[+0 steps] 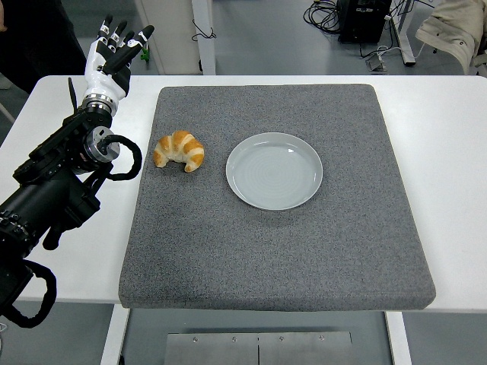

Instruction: Place the bread on the plate

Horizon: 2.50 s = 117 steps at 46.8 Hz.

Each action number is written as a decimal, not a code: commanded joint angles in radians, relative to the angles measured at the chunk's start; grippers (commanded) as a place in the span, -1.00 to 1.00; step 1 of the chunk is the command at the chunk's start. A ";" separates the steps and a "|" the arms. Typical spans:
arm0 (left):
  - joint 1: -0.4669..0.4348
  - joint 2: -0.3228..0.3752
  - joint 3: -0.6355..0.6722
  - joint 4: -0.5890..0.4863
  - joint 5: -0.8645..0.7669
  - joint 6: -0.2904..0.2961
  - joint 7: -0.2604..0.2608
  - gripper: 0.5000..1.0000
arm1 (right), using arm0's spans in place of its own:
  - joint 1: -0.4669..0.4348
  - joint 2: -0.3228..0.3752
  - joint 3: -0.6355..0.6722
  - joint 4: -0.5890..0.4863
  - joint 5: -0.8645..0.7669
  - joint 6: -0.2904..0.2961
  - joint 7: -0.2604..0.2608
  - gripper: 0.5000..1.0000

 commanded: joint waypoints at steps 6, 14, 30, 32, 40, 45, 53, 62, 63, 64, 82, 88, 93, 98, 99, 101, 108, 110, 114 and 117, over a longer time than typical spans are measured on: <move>-0.003 0.000 0.000 0.000 0.001 0.000 0.000 0.91 | 0.000 0.000 0.000 0.000 0.000 0.000 0.000 1.00; -0.002 -0.005 0.000 0.000 0.001 0.002 -0.005 0.91 | 0.000 0.000 0.000 0.000 0.000 0.000 0.000 1.00; 0.001 -0.005 0.020 0.000 0.024 0.000 -0.003 0.91 | 0.000 0.000 0.000 0.000 0.000 0.000 0.000 1.00; 0.000 0.000 0.042 0.000 0.025 0.000 -0.003 0.91 | 0.000 0.000 0.000 0.000 0.000 0.000 0.000 1.00; -0.006 0.032 0.138 -0.014 0.024 0.000 -0.002 0.90 | 0.000 0.000 0.000 0.000 0.000 0.000 0.000 1.00; -0.012 0.079 0.207 -0.037 0.025 -0.003 0.001 0.88 | 0.000 0.000 0.000 0.000 0.000 0.000 0.000 1.00; -0.042 0.171 0.331 -0.124 0.027 -0.001 0.034 0.86 | 0.000 0.000 0.000 0.000 0.000 0.000 0.000 1.00; -0.072 0.274 0.434 -0.221 0.091 0.000 0.064 0.86 | 0.000 0.000 0.000 0.000 0.000 0.000 0.000 1.00; -0.072 0.282 0.440 -0.231 0.105 0.002 0.072 0.86 | 0.000 0.000 0.000 0.000 0.000 0.000 0.000 1.00; -0.071 0.287 0.447 -0.241 0.122 0.005 0.080 0.86 | 0.000 0.000 0.000 0.000 0.000 0.000 0.000 1.00; -0.075 0.389 0.486 -0.408 0.488 0.006 0.179 0.86 | 0.000 0.000 0.000 0.000 0.000 0.000 0.000 1.00; -0.074 0.389 0.488 -0.426 0.614 0.000 0.216 0.86 | 0.000 0.000 0.000 0.000 0.000 0.000 0.000 1.00; -0.074 0.392 0.488 -0.481 0.668 0.000 0.256 0.86 | 0.000 0.000 0.000 0.000 0.000 0.000 0.000 1.00; -0.074 0.429 0.490 -0.570 0.740 0.000 0.339 0.85 | 0.000 0.000 0.000 0.000 0.000 0.002 0.000 1.00; -0.074 0.435 0.488 -0.583 0.760 0.000 0.354 0.85 | 0.000 0.000 0.000 0.000 0.000 0.000 0.000 1.00; -0.074 0.437 0.488 -0.601 0.801 0.002 0.373 0.85 | 0.000 0.000 0.000 0.000 0.000 0.000 0.000 1.00; -0.077 0.434 0.488 -0.614 0.892 0.000 0.379 0.85 | 0.000 0.000 0.000 0.000 0.000 0.000 0.000 1.00; -0.077 0.435 0.488 -0.615 0.906 0.002 0.379 0.85 | 0.000 0.000 0.000 0.000 0.000 0.000 0.000 1.00; -0.078 0.438 0.488 -0.623 0.943 0.002 0.379 0.85 | 0.000 0.000 0.000 0.000 0.000 0.000 0.000 1.00; -0.075 0.438 0.490 -0.630 0.984 0.002 0.379 0.85 | 0.000 0.000 0.000 0.000 0.000 0.000 0.000 1.00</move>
